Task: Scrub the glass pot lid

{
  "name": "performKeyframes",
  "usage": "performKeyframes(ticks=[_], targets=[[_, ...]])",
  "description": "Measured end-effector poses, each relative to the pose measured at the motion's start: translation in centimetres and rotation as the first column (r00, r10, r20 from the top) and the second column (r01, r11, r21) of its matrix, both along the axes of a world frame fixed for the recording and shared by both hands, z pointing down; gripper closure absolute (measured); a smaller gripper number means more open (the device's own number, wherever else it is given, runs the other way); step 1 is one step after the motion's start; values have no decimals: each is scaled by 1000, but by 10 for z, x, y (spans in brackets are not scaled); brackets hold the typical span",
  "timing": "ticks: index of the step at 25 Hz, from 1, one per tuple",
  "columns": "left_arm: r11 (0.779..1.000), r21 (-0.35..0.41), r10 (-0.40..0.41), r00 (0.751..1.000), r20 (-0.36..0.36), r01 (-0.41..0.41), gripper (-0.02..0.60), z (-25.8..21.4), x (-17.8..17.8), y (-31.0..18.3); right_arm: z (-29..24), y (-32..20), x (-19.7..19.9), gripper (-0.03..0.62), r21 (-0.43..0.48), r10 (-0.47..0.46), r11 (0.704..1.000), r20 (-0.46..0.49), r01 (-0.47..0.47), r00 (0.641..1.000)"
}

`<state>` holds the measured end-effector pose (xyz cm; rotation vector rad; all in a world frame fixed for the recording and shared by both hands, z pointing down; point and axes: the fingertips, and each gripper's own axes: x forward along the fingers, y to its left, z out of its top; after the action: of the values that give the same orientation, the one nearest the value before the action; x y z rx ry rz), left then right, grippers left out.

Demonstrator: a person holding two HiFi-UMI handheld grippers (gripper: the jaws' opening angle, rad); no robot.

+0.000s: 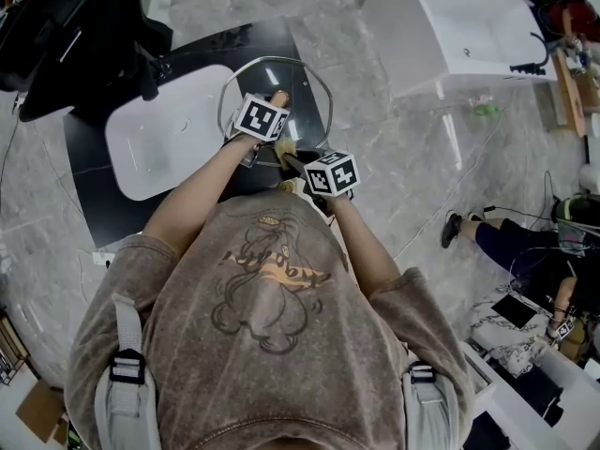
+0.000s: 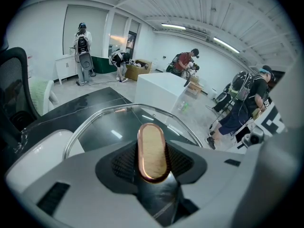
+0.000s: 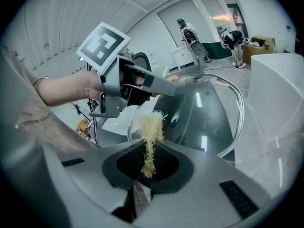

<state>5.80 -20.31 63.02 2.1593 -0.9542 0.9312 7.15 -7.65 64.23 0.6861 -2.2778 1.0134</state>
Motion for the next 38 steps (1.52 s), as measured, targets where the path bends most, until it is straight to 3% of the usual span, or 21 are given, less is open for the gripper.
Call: performKeyframes(ticks=[7, 20, 38], targets=[[1000, 4, 3, 1000, -5, -3, 394, 1, -1, -1, 2, -9, 28, 548, -18, 100, 995, 20, -100, 995], [1000, 5, 0, 1000, -6, 0, 396, 1, -1, -1, 2, -41, 70, 548, -9, 198, 980, -2, -198, 980], [1000, 3, -3, 1000, -9, 3, 396, 0, -1, 0, 4, -93, 106, 545, 3, 245, 969, -65, -245, 967]])
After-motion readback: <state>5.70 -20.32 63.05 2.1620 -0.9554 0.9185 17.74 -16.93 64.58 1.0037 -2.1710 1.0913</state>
